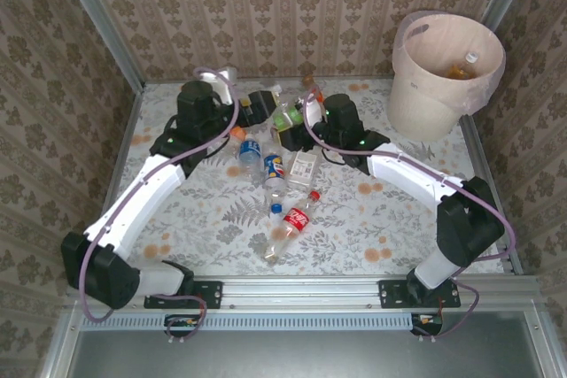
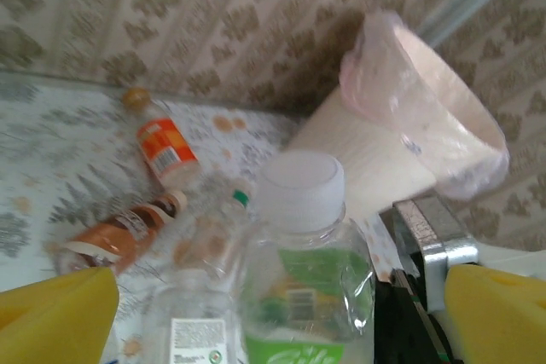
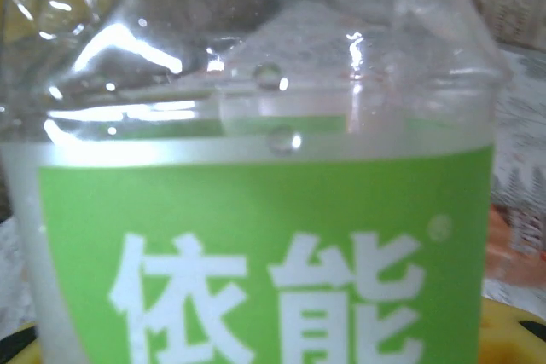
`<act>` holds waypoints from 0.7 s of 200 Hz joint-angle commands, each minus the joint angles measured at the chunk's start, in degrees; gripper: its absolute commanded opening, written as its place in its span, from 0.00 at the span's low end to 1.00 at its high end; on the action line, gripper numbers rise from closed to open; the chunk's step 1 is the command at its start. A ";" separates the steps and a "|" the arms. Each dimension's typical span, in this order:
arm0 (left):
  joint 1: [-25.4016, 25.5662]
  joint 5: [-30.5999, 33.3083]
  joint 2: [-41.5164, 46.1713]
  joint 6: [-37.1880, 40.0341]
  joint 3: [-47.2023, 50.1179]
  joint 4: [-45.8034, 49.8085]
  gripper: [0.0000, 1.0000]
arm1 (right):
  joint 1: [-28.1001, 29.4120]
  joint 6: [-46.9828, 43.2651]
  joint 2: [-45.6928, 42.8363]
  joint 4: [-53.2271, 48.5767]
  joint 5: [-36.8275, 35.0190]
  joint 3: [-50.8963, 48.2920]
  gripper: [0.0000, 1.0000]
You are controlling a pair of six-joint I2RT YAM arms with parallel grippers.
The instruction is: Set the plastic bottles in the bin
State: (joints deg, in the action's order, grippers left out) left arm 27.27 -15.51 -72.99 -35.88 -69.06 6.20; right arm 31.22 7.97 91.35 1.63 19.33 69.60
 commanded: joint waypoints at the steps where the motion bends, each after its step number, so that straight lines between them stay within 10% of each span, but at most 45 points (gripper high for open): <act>1: -0.72 10.93 4.40 -2.97 3.32 -0.50 1.00 | -2.28 -3.92 -3.74 -9.02 -8.18 3.65 0.40; 37: -3.74 25.43 7.43 -6.96 6.50 7.79 1.00 | -9.18 -7.26 -5.89 -17.97 -14.96 10.47 0.40; 140: -13.39 24.47 18.63 -18.39 22.84 3.98 1.00 | -34.24 0.84 4.43 -16.82 -28.21 32.03 0.39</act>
State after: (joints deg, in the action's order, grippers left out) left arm 14.72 8.49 -56.86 -51.13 -47.46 10.90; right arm 0.56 4.21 90.59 -14.83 -5.17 96.77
